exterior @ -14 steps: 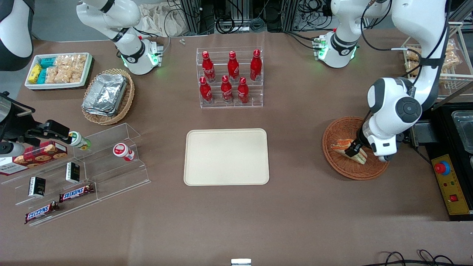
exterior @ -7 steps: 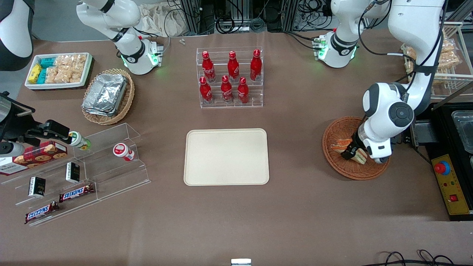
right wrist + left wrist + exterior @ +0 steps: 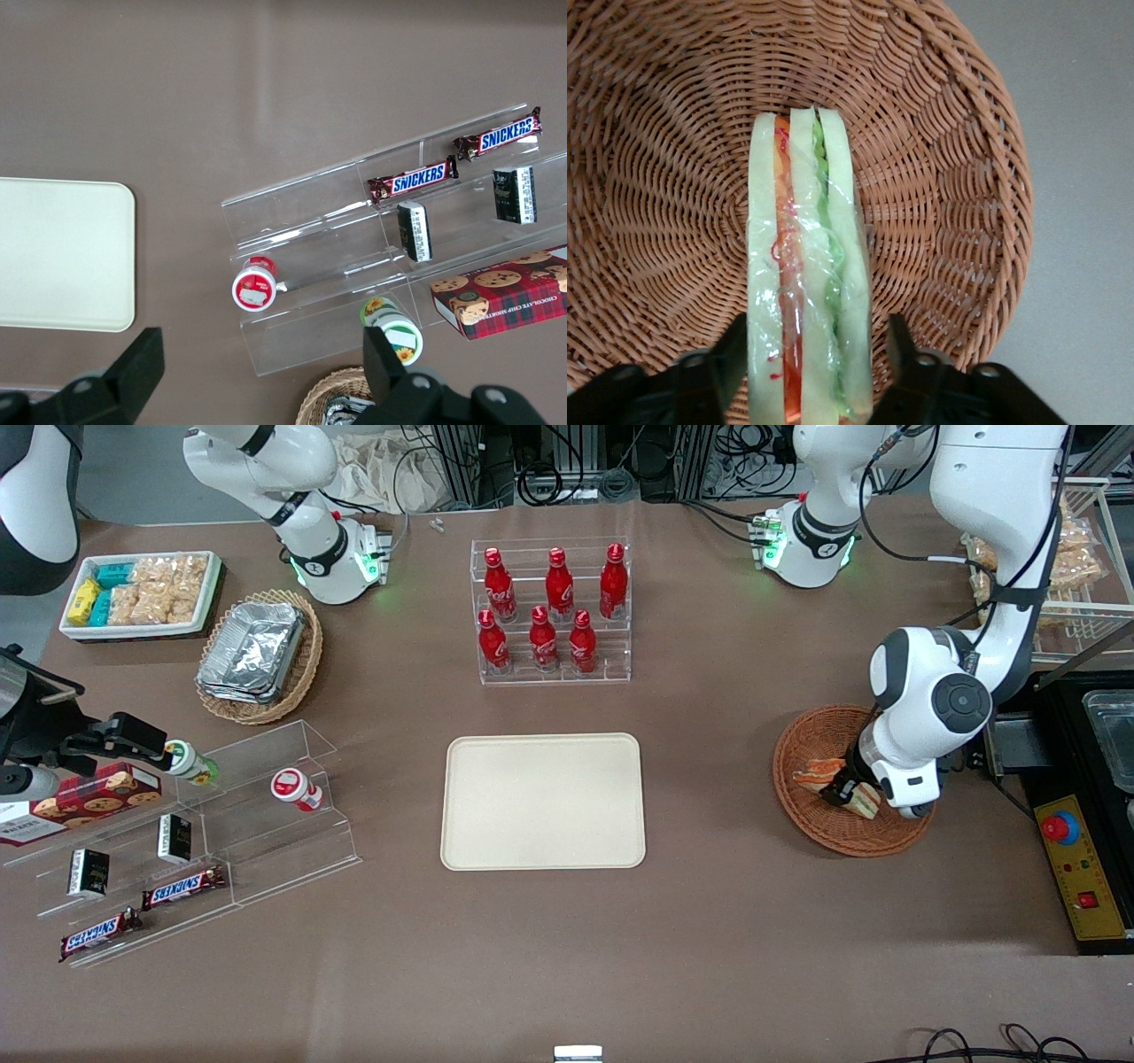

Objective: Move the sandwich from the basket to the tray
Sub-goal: 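Close the left gripper on the sandwich's upright edge, then lift the sandwich with the left gripper and carry it over the cream tray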

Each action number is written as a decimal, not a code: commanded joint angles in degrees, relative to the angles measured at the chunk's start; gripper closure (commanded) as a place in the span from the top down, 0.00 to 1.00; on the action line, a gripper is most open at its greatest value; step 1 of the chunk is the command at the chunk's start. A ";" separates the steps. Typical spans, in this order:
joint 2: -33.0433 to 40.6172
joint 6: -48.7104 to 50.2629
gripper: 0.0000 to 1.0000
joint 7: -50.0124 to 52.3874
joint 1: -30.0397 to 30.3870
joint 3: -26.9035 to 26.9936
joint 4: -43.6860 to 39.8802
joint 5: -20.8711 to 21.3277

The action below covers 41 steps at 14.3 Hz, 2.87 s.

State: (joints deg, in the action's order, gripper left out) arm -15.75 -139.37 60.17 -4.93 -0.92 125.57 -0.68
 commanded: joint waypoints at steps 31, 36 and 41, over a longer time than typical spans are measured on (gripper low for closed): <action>-0.68 41.91 0.01 -13.05 -3.49 -25.79 -39.35 1.55; -9.28 31.11 0.00 -12.09 -8.77 -25.79 -39.53 2.35; -16.14 23.45 0.00 -12.88 -12.99 -25.79 -39.09 9.46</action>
State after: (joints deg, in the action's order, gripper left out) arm -29.26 -115.16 48.03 -16.46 -26.77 88.00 6.43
